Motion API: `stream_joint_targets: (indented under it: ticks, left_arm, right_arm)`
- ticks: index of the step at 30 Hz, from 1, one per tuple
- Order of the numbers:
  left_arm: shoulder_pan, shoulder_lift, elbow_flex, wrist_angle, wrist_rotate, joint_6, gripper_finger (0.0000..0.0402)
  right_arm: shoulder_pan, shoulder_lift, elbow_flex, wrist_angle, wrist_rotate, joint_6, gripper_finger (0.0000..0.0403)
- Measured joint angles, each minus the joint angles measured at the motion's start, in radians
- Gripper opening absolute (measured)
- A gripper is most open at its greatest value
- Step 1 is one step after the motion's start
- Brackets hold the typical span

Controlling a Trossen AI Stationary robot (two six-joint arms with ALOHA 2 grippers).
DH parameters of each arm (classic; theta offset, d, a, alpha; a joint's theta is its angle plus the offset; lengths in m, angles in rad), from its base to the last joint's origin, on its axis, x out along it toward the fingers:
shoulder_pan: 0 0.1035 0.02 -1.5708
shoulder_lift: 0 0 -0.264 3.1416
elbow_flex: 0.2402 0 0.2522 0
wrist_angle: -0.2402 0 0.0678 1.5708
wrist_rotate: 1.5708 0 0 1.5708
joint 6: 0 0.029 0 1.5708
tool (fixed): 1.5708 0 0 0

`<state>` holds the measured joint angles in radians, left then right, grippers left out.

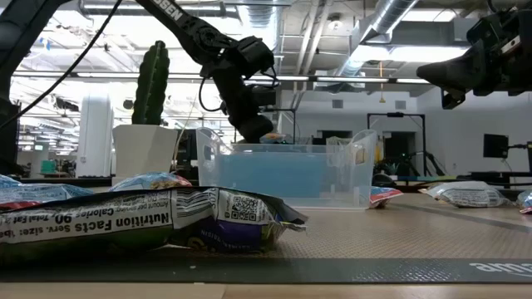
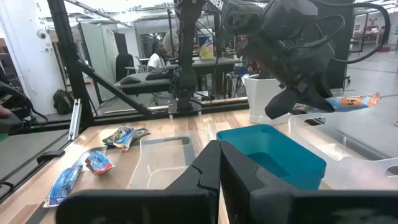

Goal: Pick and place Granola Bars by type
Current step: Put the orange granola bar into the top transparent bin, then put the left orange granola bar into the top transparent bin

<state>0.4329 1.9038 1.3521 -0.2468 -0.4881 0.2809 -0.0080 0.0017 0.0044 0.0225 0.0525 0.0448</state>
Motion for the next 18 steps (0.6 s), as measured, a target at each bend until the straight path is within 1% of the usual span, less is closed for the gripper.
stream_joint_targets:
  ticks: [2,6,9,11,15,18]
  left_arm:
    - [-0.001,0.000,0.000,0.000,-0.002,0.000,0.0082]
    - [-0.003,0.000,0.000,-0.005,-0.048,-0.007,0.0129]
    - [-0.010,0.000,0.000,-0.025,-0.052,-0.008,0.0154]
    - [-0.022,-0.002,0.000,-0.037,-0.051,-0.008,0.0164]
    - [-0.049,-0.045,0.000,-0.139,-0.048,-0.018,0.0168]
    - [-0.085,-0.100,0.000,-0.238,-0.043,-0.072,0.0167]
  right_arm:
    - [0.000,0.000,0.000,0.000,0.000,0.000,0.0000]
    - [0.000,0.000,0.000,0.000,0.000,0.000,0.0000]
    - [0.000,0.000,0.000,0.000,0.000,0.000,0.0000]
    - [0.000,0.000,0.000,0.000,0.000,0.000,0.0000]
    - [0.000,0.000,0.000,0.000,0.000,0.000,0.0000]
    - [0.000,0.000,0.000,0.000,0.000,0.000,0.0000]
